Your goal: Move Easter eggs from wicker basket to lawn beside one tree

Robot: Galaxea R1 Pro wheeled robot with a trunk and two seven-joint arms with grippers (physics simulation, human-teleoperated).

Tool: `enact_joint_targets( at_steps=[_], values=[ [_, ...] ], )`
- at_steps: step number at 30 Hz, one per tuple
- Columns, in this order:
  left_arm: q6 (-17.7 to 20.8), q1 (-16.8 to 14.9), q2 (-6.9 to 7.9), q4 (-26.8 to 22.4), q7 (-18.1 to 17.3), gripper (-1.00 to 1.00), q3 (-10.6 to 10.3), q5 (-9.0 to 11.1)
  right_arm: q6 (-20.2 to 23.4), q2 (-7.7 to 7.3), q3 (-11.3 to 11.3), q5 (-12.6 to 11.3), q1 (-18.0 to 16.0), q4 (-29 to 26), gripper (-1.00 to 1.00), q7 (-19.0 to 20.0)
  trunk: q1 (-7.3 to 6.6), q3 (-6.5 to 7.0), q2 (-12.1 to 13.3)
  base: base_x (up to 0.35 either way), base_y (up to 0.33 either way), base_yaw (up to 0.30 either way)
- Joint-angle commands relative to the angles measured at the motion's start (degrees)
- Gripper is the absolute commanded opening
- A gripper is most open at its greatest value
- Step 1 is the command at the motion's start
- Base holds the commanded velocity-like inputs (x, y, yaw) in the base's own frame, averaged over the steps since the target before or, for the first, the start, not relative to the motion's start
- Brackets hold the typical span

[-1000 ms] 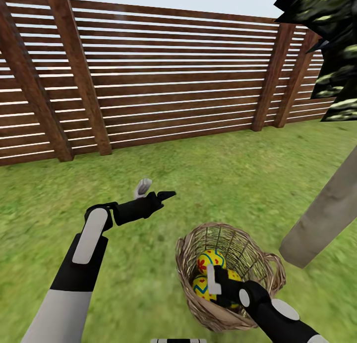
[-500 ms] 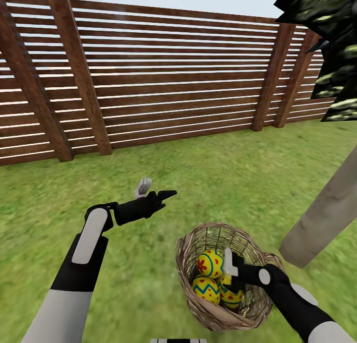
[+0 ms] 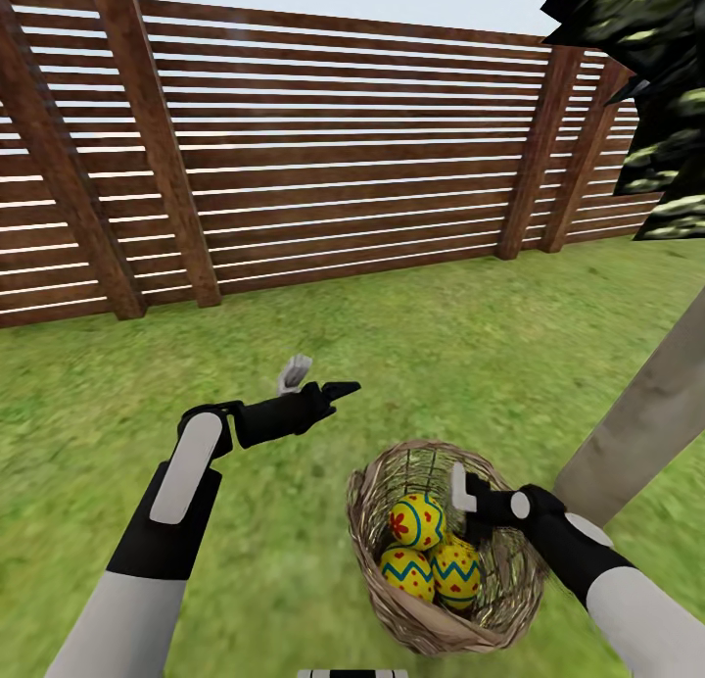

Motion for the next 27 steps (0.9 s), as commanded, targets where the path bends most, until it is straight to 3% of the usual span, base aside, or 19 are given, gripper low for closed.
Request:
enact_joint_targets(
  at_steps=[1,10,18,22,27],
  values=[
    [0.16,-0.03,-0.02,-0.02,0.6,1.0,0.01,0.59,-0.9,0.02,0.17,0.71,-0.81,1.07,1.0,-0.02,-0.01,-0.05,-0.02,0.0,0.0,0.0],
    [0.08,-0.03,-0.08,0.0,0.6,1.0,-0.08,0.59,-1.61,0.47,0.43,0.9,-1.83,1.42,1.0,-0.01,-0.01,-0.05,-0.02,0.0,0.0,0.0],
    [-0.03,-0.03,-0.32,0.08,0.59,1.0,-1.21,0.59,-1.57,2.6,1.82,0.93,-1.91,-1.59,1.0,0.1,-0.01,-0.05,-0.02,0.0,0.0,0.0],
    [-0.09,-0.03,-0.31,0.09,0.6,1.0,-1.7,0.59,-1.56,4.51,2.02,1.08,-3.89,-0.78,1.0,0.15,-0.01,-0.05,-0.02,0.0,0.0,0.0],
    [-0.1,-0.03,-0.29,0.13,0.6,1.0,-1.77,0.59,-1.54,5.68,2.07,1.26,-5.11,0.42,1.0,0.08,-0.01,-0.05,-0.02,0.0,0.0,0.0]
  ],
)
